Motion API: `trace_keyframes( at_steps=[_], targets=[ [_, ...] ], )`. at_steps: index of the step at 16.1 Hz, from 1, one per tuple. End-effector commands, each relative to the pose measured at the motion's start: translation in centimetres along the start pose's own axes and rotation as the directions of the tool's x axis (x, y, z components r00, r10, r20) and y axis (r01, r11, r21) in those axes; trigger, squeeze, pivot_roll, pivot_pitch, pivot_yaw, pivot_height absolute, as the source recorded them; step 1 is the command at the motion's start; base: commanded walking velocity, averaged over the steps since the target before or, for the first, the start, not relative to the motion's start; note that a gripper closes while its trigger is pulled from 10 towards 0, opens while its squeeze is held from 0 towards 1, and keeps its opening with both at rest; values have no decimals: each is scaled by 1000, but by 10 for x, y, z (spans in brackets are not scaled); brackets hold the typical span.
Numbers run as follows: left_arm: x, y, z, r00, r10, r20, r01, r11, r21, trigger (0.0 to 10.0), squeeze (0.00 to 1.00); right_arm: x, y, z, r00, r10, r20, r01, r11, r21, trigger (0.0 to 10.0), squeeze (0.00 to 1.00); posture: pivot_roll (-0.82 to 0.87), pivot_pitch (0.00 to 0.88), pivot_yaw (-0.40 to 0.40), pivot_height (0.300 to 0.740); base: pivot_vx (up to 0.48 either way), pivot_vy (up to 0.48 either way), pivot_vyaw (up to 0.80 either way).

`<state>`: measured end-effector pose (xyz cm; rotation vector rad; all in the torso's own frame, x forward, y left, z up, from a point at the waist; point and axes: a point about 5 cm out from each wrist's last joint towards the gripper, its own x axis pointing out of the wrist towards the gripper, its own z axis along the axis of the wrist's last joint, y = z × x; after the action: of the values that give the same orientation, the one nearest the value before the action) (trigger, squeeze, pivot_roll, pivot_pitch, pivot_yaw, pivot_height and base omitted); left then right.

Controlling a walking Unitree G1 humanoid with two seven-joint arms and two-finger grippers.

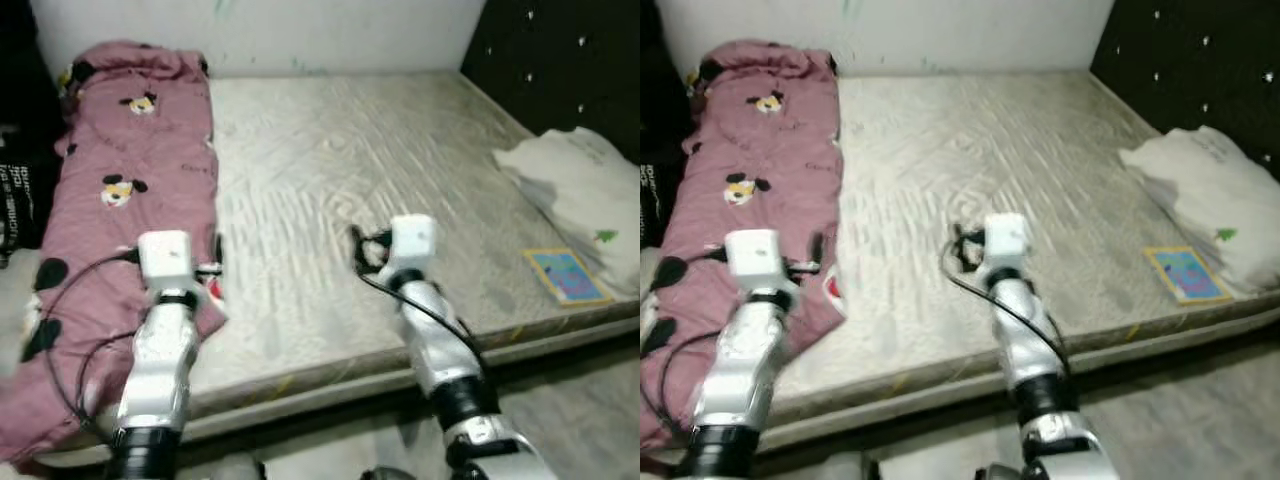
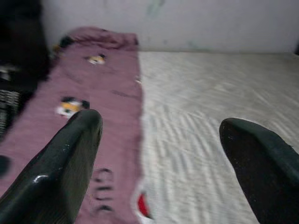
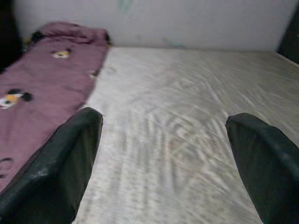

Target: Clean up the room

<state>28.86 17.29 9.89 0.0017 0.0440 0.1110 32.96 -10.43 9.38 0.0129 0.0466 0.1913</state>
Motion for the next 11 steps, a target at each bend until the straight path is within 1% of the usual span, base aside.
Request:
trace_keyframes(
  at_steps=[1, 6, 11],
  targets=[
    [0, -10, -1, 1000, -26, -6, 26, 1000, -10, 10000, 0, -1, -14, 0, 999, -40, -3, 40, 999, -15, 10000, 0, 125, 0, -40, 740, 0, 480, 0],
    [0, -8, 1, 1000, -14, 4, 14, 1000, -4, 10000, 0, 0, -13, -1, 999, -41, -9, 41, 999, -16, 10000, 0, 124, 0, -40, 740, 0, 480, 0],
    [-1, -8, 0, 1000, -7, -6, 7, 1000, -4, 10000, 0, 0, -12, -2, 999, -32, -16, 31, 999, -21, 10000, 0, 128, 0, -44, 740, 0, 480, 0]
  ],
)
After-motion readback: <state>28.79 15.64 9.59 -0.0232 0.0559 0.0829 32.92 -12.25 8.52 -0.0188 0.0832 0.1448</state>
